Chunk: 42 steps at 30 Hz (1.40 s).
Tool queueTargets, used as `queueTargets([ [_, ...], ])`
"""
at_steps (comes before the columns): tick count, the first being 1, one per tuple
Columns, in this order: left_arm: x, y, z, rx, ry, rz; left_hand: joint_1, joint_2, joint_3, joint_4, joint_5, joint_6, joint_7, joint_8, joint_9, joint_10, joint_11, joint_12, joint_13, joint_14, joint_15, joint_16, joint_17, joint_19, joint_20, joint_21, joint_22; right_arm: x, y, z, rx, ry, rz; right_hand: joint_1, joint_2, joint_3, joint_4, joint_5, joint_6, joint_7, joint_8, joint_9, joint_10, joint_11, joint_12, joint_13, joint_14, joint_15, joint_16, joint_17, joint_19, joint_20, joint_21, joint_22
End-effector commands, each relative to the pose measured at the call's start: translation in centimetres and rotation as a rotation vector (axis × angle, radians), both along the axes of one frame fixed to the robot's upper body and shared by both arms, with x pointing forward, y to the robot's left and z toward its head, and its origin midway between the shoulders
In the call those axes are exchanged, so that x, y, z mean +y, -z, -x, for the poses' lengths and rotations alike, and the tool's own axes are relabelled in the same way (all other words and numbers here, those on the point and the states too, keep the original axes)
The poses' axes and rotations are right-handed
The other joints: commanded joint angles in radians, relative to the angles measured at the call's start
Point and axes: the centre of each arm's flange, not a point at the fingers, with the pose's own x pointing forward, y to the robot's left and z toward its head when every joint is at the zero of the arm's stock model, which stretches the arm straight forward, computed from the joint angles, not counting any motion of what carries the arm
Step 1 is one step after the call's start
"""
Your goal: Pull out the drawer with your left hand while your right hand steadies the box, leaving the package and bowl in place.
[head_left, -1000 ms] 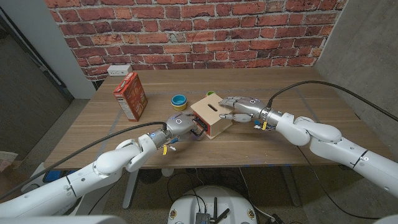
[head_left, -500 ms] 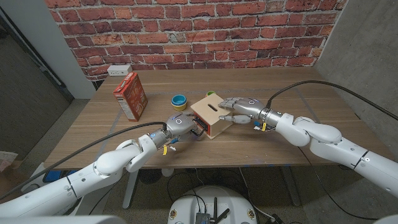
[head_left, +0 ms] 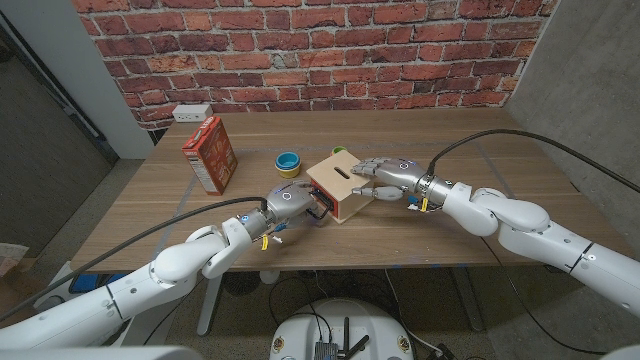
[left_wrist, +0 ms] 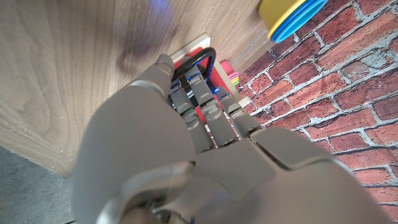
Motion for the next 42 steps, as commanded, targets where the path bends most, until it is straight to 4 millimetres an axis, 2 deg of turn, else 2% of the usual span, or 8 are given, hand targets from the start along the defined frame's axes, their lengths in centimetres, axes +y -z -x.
queueTargets([
  [1,0.1,0.0,0.2,0.000,-0.001,0.001,0.005,0.007,-0.005,-0.001,-0.002,0.008,0.002,0.001,0.002,0.010,-0.002,0.003,0.003,0.033,-0.085,0.006,0.004,0.011,-0.164,0.001,0.004,0.0,0.2,0.0,0.001,0.010,0.011,-0.009,0.035,0.003,0.008,0.002,0.009,-0.003,0.004,0.002,0.011,-0.002,0.006,0.001,0.010,-0.063,0.006,0.001,0.008,-0.048,0.006,0.002],
  [27,0.6,0.1,1.0,0.015,-0.024,0.004,0.009,0.012,-0.019,0.000,-0.001,0.007,-0.001,-0.006,0.003,0.010,-0.002,-0.005,0.002,0.039,-0.085,-0.001,0.002,0.017,-0.164,0.002,0.004,0.0,0.1,-0.2,0.006,0.004,0.024,-0.011,0.035,0.004,0.015,0.003,0.022,-0.004,0.004,0.003,0.023,0.000,0.006,0.001,0.015,-0.068,0.005,-0.001,0.008,-0.052,0.004,0.002],
  [42,1.0,0.7,1.5,0.021,-0.030,0.016,0.009,0.015,-0.025,0.002,0.000,0.006,-0.001,-0.008,0.004,0.009,0.000,-0.008,0.002,0.038,-0.086,-0.005,0.002,0.021,-0.163,0.003,0.005,0.3,0.1,-0.5,0.016,-0.001,0.005,-0.012,0.035,0.005,0.020,0.003,0.026,0.001,0.002,0.003,0.026,0.010,0.005,0.001,0.019,-0.064,0.004,-0.003,0.016,-0.060,0.005,0.002],
])
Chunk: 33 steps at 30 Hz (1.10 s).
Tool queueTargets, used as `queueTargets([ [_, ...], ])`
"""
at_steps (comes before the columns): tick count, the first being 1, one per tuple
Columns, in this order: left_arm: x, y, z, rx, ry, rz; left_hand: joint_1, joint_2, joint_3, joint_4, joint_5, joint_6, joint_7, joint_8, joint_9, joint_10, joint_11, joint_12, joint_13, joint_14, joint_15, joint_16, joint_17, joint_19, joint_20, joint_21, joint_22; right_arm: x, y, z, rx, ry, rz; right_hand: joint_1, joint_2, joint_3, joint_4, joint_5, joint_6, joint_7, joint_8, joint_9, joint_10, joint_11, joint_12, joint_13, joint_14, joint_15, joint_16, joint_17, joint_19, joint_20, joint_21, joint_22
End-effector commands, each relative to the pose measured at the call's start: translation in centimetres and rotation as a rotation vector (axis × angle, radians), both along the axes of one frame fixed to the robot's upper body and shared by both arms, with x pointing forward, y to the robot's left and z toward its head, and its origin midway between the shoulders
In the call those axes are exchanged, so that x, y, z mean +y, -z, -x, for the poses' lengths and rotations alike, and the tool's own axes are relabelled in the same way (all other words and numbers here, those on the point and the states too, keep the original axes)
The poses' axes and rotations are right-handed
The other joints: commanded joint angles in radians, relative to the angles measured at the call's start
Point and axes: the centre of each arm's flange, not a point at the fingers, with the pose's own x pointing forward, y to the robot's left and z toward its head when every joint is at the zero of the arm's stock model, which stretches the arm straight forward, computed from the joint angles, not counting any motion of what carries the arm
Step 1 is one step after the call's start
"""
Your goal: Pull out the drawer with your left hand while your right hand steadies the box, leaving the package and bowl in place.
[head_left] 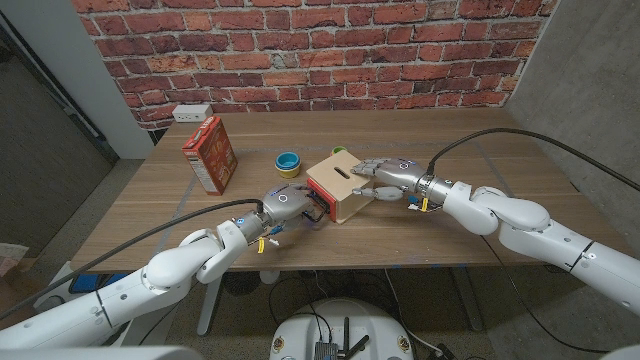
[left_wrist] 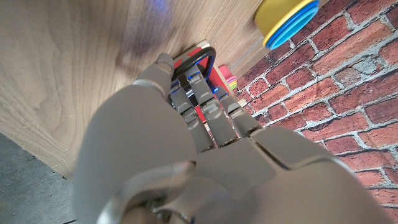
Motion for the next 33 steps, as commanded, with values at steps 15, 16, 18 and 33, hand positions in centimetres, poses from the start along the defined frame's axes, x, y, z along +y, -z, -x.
queueTargets([
  [15,0.9,0.5,1.0,0.007,-0.017,0.011,0.001,0.012,-0.009,0.003,0.000,0.005,0.000,-0.001,0.004,0.005,0.003,-0.004,0.005,0.031,-0.085,0.004,0.004,0.011,-0.161,0.001,0.001,0.5,0.1,-0.3,0.002,0.000,-0.008,-0.012,0.034,0.002,0.012,0.003,0.008,0.002,-0.001,0.002,0.004,-0.002,0.001,0.004,0.007,-0.064,0.002,0.001,0.012,-0.056,0.005,0.002],
  [16,1.0,0.5,1.1,0.007,-0.020,0.005,0.001,0.012,-0.010,0.003,0.000,0.006,0.001,-0.001,0.004,0.006,0.003,-0.004,0.005,0.031,-0.085,0.004,0.005,0.012,-0.161,0.001,0.001,0.5,0.1,-0.3,0.002,0.002,-0.007,-0.012,0.034,0.002,0.013,0.003,0.008,0.002,-0.001,0.002,0.004,-0.002,0.001,0.004,0.007,-0.064,0.001,0.001,0.012,-0.056,0.004,0.002],
  [18,1.0,0.5,1.1,0.010,-0.023,-0.003,0.001,0.013,-0.011,0.003,0.000,0.007,-0.001,-0.001,0.004,0.006,0.004,-0.004,0.005,0.032,-0.085,0.004,0.005,0.012,-0.161,0.001,0.001,0.5,0.1,-0.4,0.004,-0.002,-0.010,-0.012,0.034,0.002,0.013,0.003,0.008,0.002,-0.001,0.002,0.003,-0.002,0.000,0.004,0.007,-0.063,0.001,0.000,0.012,-0.056,0.004,0.002],
  [33,1.0,0.7,1.9,0.021,-0.031,0.002,0.002,0.014,-0.016,0.003,0.001,0.006,-0.002,-0.002,0.005,0.007,0.004,-0.005,0.005,0.032,-0.085,0.003,0.005,0.013,-0.161,0.000,0.001,0.4,0.0,-0.6,0.000,0.000,-0.005,-0.014,0.036,0.002,0.019,0.004,0.009,0.001,-0.002,0.002,0.005,-0.002,0.000,0.004,0.007,-0.063,0.001,0.001,0.015,-0.057,0.004,0.002],
])
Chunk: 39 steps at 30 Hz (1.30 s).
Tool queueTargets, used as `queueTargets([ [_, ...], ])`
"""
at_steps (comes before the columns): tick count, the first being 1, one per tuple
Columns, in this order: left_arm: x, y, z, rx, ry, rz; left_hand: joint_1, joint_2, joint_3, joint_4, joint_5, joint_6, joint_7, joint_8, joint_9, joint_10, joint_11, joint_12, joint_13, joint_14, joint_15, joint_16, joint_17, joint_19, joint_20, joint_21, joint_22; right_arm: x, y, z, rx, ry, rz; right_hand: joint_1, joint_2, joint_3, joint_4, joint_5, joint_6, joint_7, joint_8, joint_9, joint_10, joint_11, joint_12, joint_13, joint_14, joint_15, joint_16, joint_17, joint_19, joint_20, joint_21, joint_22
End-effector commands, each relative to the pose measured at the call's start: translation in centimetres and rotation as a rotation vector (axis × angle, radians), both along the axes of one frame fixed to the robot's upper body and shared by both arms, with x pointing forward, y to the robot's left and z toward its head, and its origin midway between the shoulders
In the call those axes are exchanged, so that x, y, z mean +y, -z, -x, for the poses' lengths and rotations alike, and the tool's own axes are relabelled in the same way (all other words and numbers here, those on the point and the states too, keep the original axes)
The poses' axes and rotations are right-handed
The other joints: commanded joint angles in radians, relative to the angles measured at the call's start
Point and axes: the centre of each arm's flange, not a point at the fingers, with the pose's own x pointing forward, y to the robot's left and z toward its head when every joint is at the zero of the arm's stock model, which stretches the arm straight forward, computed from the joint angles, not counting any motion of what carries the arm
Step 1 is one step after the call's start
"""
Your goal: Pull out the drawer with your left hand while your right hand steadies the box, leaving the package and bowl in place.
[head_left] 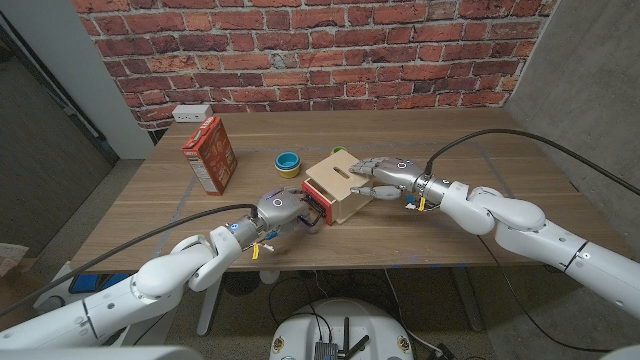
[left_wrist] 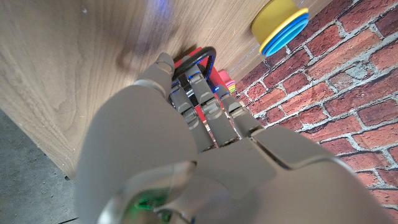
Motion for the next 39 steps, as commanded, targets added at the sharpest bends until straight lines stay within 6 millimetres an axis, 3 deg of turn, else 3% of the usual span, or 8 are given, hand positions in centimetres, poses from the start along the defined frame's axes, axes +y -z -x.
queueTargets([
  [1,0.0,0.2,1.0,0.013,-0.004,-0.003,0.001,0.013,-0.003,-0.001,0.001,0.006,-0.002,-0.002,0.005,0.008,0.004,-0.002,0.002,0.032,-0.085,0.002,0.005,0.008,-0.167,0.000,0.001,0.1,-0.1,-0.2,-0.005,0.001,0.000,-0.007,0.037,0.001,0.009,0.004,0.010,0.001,-0.002,0.002,0.006,-0.002,-0.002,0.002,0.008,-0.062,0.001,0.000,0.006,-0.059,0.004,0.002],
  [39,0.5,0.2,2.3,0.006,-0.002,-0.033,0.005,0.016,-0.015,-0.003,0.003,0.005,-0.006,-0.002,0.005,0.007,0.003,-0.004,0.002,0.034,-0.085,0.001,0.006,0.014,-0.166,0.000,0.001,0.1,0.0,-0.2,-0.028,0.010,0.010,-0.009,0.037,0.000,0.020,0.004,0.005,0.002,-0.006,0.002,0.003,0.002,-0.005,0.002,0.004,-0.064,-0.002,0.001,0.007,-0.060,0.002,0.002],
])
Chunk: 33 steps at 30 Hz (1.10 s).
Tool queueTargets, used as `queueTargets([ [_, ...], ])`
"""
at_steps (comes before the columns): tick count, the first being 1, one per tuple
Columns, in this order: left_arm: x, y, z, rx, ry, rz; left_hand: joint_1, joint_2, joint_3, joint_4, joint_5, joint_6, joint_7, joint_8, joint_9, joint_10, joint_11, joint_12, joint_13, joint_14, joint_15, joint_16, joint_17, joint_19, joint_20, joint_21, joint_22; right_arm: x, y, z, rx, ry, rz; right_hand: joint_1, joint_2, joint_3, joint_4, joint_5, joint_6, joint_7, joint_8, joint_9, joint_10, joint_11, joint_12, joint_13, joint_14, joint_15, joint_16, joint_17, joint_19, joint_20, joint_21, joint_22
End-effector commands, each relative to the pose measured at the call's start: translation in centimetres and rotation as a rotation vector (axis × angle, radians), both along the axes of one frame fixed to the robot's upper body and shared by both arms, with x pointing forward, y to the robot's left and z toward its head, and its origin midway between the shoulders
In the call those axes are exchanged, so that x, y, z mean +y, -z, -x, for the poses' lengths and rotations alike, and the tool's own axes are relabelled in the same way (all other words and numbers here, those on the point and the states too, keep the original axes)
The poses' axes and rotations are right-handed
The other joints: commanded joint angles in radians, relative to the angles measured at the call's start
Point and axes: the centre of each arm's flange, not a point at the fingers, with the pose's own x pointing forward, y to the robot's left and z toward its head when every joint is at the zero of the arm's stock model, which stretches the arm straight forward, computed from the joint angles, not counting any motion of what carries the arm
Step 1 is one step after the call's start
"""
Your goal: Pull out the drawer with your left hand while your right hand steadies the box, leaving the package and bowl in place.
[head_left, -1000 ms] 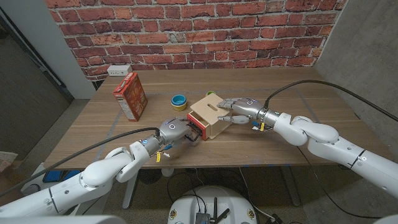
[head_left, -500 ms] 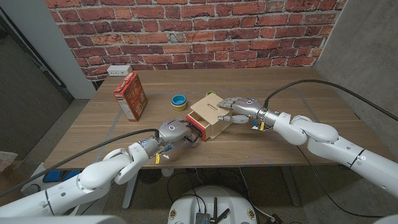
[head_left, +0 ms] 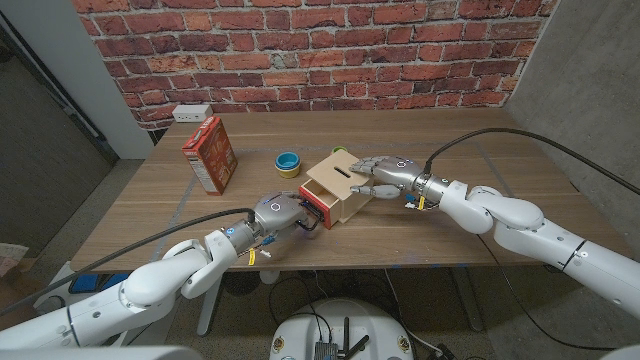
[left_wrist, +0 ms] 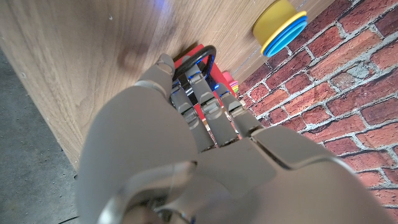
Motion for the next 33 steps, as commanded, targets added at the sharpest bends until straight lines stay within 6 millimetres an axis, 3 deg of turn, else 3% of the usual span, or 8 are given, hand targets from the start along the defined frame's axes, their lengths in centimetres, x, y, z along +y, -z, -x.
queueTargets([
  [1,0.4,-0.2,0.3,-0.011,0.002,-0.006,0.005,0.009,-0.002,0.000,0.003,0.005,-0.008,-0.002,0.005,0.011,-0.001,0.003,0.002,0.032,-0.084,0.006,0.006,0.005,-0.165,-0.005,0.000,0.0,0.1,0.0,-0.014,0.001,0.006,-0.009,0.037,0.003,0.008,0.004,0.005,0.002,-0.002,0.002,0.005,0.001,-0.001,0.004,0.004,-0.064,-0.002,0.001,0.007,-0.060,0.002,0.002],
  [11,0.6,-0.2,0.5,-0.007,0.003,-0.005,0.005,0.010,-0.005,0.001,0.004,0.005,-0.007,-0.002,0.005,0.013,0.000,0.003,0.002,0.033,-0.084,0.006,0.006,0.006,-0.165,-0.005,0.000,0.1,0.1,0.0,-0.022,0.006,0.022,-0.008,0.037,0.004,0.010,0.005,0.004,0.004,-0.002,0.002,0.008,0.006,0.000,0.004,0.011,-0.066,-0.001,-0.001,0.003,-0.060,0.001,0.002],
  [19,1.0,-0.1,0.7,0.008,-0.005,0.004,0.007,0.010,-0.008,0.000,0.004,0.006,-0.006,-0.001,0.006,0.015,-0.001,0.004,0.003,0.033,-0.084,0.006,0.006,0.007,-0.165,-0.005,0.000,0.3,0.1,0.1,-0.062,0.024,0.040,-0.006,0.036,0.006,0.012,0.006,0.013,0.014,0.001,0.002,0.036,0.016,0.008,0.004,0.053,-0.046,0.011,-0.005,0.000,-0.061,0.000,0.002],
  [33,1.3,0.5,1.5,0.029,-0.024,0.021,0.008,0.012,-0.010,0.001,0.005,0.006,-0.007,-0.001,0.006,0.016,0.000,0.004,0.003,0.033,-0.084,0.006,0.006,0.008,-0.165,-0.005,0.000,0.3,0.1,0.0,-0.064,0.029,0.035,-0.008,0.034,0.004,0.016,0.005,0.014,0.018,0.000,0.002,0.035,0.023,0.006,0.004,0.046,-0.045,0.007,-0.006,-0.003,-0.065,0.000,0.002],
])
